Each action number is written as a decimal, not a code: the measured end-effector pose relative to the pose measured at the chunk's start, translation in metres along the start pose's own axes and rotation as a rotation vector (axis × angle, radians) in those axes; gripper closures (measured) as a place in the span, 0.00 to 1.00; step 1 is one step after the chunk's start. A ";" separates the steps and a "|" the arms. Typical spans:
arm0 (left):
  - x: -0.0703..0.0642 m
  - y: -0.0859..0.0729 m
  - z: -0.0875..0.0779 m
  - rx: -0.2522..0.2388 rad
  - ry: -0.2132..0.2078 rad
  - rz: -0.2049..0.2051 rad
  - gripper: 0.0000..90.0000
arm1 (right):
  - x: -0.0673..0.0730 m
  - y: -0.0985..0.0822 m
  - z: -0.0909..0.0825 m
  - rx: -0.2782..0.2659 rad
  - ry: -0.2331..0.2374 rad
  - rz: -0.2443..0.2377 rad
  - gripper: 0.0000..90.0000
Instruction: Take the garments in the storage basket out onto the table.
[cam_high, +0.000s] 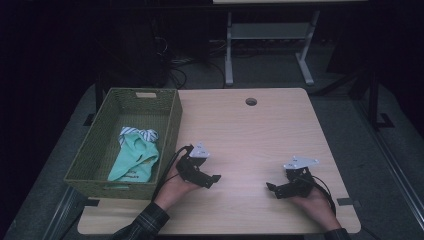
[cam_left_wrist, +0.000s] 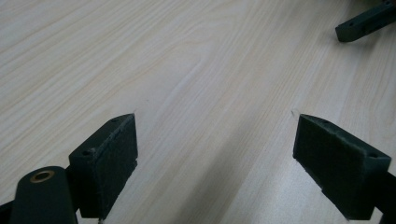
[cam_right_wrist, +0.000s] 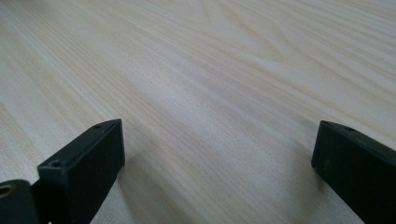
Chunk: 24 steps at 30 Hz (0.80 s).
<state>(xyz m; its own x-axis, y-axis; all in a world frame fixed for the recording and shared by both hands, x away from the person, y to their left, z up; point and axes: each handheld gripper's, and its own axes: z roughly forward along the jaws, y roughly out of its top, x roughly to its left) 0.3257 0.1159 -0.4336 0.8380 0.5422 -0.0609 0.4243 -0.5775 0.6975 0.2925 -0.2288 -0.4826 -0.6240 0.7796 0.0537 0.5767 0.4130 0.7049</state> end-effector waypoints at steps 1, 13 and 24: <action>0.000 0.001 0.000 -0.004 -0.003 -0.001 0.15 | 0.000 0.000 0.000 0.001 -0.001 0.002 0.02; 0.000 0.010 -0.011 -0.028 -0.001 0.008 0.15 | 0.001 0.000 0.001 0.002 -0.009 -0.008 0.02; 0.001 0.017 -0.017 -0.035 -0.003 0.013 0.15 | 0.001 0.000 0.001 0.002 -0.010 -0.008 0.02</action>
<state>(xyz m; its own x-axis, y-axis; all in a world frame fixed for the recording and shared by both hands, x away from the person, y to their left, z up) 0.3275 0.1174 -0.4097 0.8445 0.5329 -0.0532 0.4006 -0.5628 0.7231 0.2921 -0.2274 -0.4828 -0.6236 0.7806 0.0412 0.5727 0.4203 0.7039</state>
